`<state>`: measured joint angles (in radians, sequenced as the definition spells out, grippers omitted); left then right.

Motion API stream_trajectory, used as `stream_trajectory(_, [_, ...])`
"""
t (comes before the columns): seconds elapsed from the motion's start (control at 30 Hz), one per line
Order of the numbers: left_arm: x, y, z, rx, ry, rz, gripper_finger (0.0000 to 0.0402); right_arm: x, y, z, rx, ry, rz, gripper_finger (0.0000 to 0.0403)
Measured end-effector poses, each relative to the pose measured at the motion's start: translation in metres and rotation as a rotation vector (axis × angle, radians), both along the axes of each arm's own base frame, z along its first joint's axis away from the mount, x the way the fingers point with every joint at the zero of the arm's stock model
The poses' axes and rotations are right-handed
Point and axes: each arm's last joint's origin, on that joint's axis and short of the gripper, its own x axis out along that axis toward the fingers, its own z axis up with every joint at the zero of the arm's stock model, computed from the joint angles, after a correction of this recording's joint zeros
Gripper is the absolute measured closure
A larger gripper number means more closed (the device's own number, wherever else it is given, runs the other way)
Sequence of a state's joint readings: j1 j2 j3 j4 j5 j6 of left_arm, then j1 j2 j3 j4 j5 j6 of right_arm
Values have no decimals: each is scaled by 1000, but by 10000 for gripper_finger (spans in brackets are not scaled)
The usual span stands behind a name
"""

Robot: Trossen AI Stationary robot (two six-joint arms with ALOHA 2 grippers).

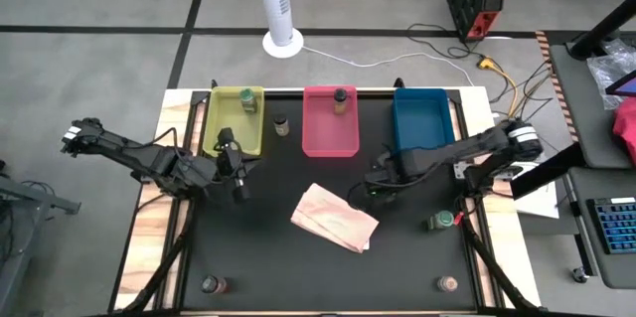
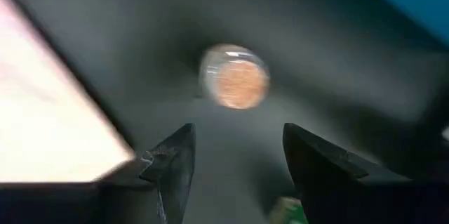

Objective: Sort spices by type
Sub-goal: Put the top brown seasoning bottle into the blue bin

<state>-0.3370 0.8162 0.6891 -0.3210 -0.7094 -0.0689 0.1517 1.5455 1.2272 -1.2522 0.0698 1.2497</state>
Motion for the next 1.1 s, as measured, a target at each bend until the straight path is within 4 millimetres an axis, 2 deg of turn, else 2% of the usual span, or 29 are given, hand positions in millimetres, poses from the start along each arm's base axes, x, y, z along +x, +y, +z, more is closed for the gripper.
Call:
stream_trajectory(0.13, [0,0,0,-11,-10,21,402,8,-1,0,-16,104,55,203])
stream_trajectory(0.4, [0,1,0,-7,-11,29,402,22,-8,-8,10,49,127,220])
stream_trajectory(0.5, [0,1,0,-6,-11,29,402,25,-14,-6,36,10,129,203])
stream_trajectory(0.8, [-1,1,-1,-3,-1,29,402,16,-26,1,42,-20,97,106])
stream_trajectory(0.93, [-1,1,-1,-2,1,29,402,8,-26,-9,65,19,74,93])
stream_trajectory(1.1, [-1,1,-1,0,6,29,402,-1,-26,-24,65,29,55,101])
